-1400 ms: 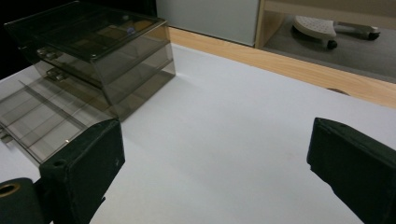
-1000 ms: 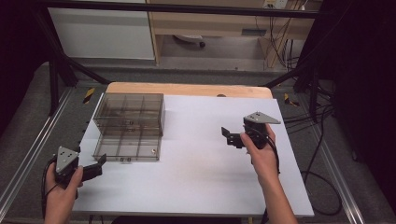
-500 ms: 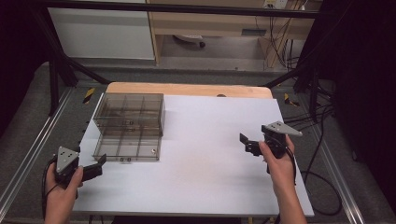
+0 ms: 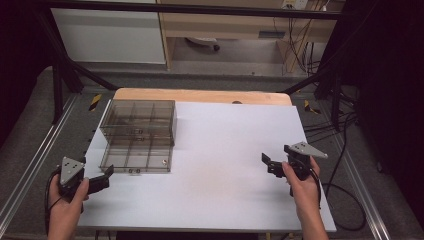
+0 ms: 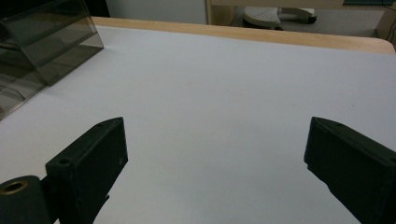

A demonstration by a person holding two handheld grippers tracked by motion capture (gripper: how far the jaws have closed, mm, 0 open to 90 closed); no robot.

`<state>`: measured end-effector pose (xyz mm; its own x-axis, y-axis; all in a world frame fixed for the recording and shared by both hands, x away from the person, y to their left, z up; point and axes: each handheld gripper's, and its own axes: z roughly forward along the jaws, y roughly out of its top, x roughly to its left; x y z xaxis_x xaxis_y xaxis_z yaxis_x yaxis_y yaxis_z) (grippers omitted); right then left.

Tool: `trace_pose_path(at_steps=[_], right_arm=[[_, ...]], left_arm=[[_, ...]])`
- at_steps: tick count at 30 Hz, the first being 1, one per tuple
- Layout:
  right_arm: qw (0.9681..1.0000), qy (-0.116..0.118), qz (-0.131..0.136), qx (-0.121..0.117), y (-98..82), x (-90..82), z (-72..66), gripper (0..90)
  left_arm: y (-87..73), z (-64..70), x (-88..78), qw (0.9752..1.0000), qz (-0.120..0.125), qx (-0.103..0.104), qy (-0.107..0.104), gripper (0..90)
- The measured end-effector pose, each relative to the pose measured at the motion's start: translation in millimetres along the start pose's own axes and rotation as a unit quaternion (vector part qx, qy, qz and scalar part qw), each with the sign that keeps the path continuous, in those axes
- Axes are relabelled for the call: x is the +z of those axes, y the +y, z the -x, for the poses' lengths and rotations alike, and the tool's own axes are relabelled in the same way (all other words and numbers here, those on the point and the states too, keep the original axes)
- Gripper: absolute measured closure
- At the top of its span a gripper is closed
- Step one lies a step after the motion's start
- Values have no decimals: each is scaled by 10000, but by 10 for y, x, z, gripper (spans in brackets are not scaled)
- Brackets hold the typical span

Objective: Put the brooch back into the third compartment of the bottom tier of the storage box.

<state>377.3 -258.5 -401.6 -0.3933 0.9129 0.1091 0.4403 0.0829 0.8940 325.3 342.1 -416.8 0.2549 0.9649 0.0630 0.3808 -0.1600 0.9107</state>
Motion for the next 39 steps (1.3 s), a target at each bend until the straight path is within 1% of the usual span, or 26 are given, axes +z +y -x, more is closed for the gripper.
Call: trace_pose_path(at_steps=[4,6,8,11,12,15,16,18,19,20,22,23,24,25,28,29,30,31,35,37,39], right_arm=[[9999,-16,-41,-121,-61,-13,3,68],[9999,18,1,-142,-109,-6,-8,65],[9997,-47,9,-250,-167,10,-18,52],[9995,-104,-11,-305,-239,47,-22,43],[9994,-111,-12,-334,-252,54,-19,43],[9995,-62,-31,-296,-296,68,-23,47],[9997,-32,-62,-248,-308,72,-34,47],[9996,26,-115,-251,-335,85,-51,47],[9995,39,-156,-271,-347,93,-63,48],[9994,44,-182,-283,-355,101,-73,48],[9989,66,-266,-371,-372,125,-96,46],[9987,80,-340,-382,-379,135,-114,45],[9985,94,-363,-399,-383,141,-123,44],[9985,131,-388,-356,-386,143,-143,43],[9982,161,-416,-408,-386,144,-179,42],[9980,167,-424,-446,-384,145,-184,41],[9980,171,-433,-438,-382,147,-190,41],[9980,173,-436,-431,-379,150,-193,42],[9978,151,-465,-454,-381,154,-199,42],[9978,149,-473,-448,-382,149,-201,42],[9978,173,-471,-439,-381,148,-199,42]], left_arm=[[2,16,-4,10000,-2,42,-24,47],[4,22,-1,10000,5,12,-34,47],[7,22,-7,10000,10,6,-48,47],[15,27,-25,10000,52,10,-81,47],[21,31,-30,9999,95,16,-107,47],[49,55,-40,9994,259,-42,-244,47],[58,69,-42,9993,265,-34,-263,46],[70,110,-52,9991,286,13,-317,47],[76,129,-59,9989,309,25,-344,47],[89,158,-72,9985,349,61,-424,49],[107,210,-79,9979,400,112,-498,71],[112,230,-77,9979,397,130,-504,75],[118,262,-74,9977,373,148,-551,79],[121,283,-72,9975,373,148,-583,79],[140,371,-80,9965,368,230,-708,87],[143,391,-81,9960,369,246,-770,126],[144,418,-80,9956,358,266,-822,174],[146,446,-74,9955,308,316,-842,202],[149,501,-63,9956,128,331,-865,251],[152,510,-71,9958,114,324,-848,307],[159,499,-80,9959,-2,318,-848,351]])
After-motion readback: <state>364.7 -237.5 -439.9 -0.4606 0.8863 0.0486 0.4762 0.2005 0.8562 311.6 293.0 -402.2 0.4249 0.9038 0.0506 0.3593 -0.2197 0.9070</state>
